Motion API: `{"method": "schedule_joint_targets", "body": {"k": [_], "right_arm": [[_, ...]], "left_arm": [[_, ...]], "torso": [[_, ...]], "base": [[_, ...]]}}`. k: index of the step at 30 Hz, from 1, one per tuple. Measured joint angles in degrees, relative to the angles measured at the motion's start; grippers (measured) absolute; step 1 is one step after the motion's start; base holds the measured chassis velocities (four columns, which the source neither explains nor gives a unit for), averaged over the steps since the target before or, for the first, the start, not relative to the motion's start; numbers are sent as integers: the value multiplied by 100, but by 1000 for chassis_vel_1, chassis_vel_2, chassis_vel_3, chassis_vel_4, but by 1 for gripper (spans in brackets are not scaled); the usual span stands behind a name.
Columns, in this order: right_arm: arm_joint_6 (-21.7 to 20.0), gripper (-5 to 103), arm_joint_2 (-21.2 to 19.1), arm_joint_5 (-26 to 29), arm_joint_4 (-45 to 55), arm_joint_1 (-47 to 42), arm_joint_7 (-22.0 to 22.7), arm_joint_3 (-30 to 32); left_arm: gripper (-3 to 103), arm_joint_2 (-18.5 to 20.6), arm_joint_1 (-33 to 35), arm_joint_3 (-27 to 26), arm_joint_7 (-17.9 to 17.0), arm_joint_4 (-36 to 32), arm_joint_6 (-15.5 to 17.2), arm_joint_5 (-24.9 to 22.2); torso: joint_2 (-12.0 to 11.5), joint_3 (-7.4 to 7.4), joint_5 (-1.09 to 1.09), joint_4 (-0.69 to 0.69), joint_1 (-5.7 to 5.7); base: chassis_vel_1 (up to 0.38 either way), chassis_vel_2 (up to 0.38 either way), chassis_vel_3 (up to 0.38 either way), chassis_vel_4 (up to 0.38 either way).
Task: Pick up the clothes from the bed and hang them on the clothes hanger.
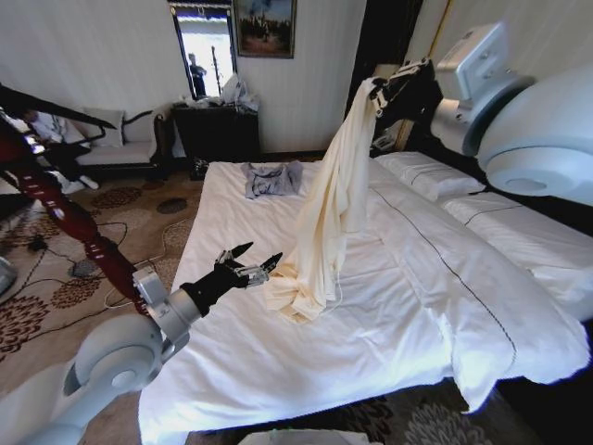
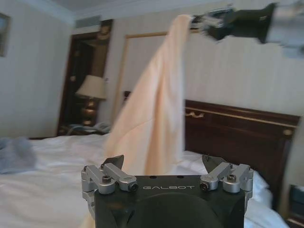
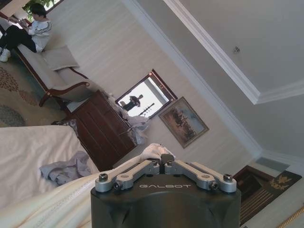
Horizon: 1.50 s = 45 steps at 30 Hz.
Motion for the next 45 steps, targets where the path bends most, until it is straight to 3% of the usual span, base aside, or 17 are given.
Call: {"method": "schedule_joint_targets", "body": {"k": [3, 4, 8, 20, 33, 45], "right_arm": [[11, 0, -24, 44, -3, -12, 46, -7], [11, 0, -24, 44, -3, -12, 46, -7], [21, 0, -41, 89, -35, 11, 64, 0], [102, 0, 146, 246, -20, -53, 89, 10], [167, 0, 469, 385, 151, 116, -2, -8], [219, 0, 364, 590, 168, 301, -39, 20]], "left_arm": [[93, -234, -887, 883, -44, 1, -3, 2], [93, -234, -887, 883, -44, 1, -3, 2], [92, -537, -1902, 1708, -117, 114, -11, 149], [88, -1117, -2851, 2758, -331, 1034, -36, 729], [83, -1871, -3659, 3557, -443, 1907, -20, 914], [80, -2316, -3840, 3799, -554, 2334, 9, 1001]], "torso": [[0, 0, 1, -1, 0], [0, 0, 1, -1, 0], [0, 0, 1, -1, 0], [0, 0, 1, 0, 0], [0, 0, 2, -1, 0], [0, 0, 0, 1, 0]], "base": [[0, 0, 0, 0], [0, 0, 0, 0], [0, 0, 0, 0], [0, 0, 0, 0], [0, 0, 0, 0], [0, 0, 0, 0]]}}
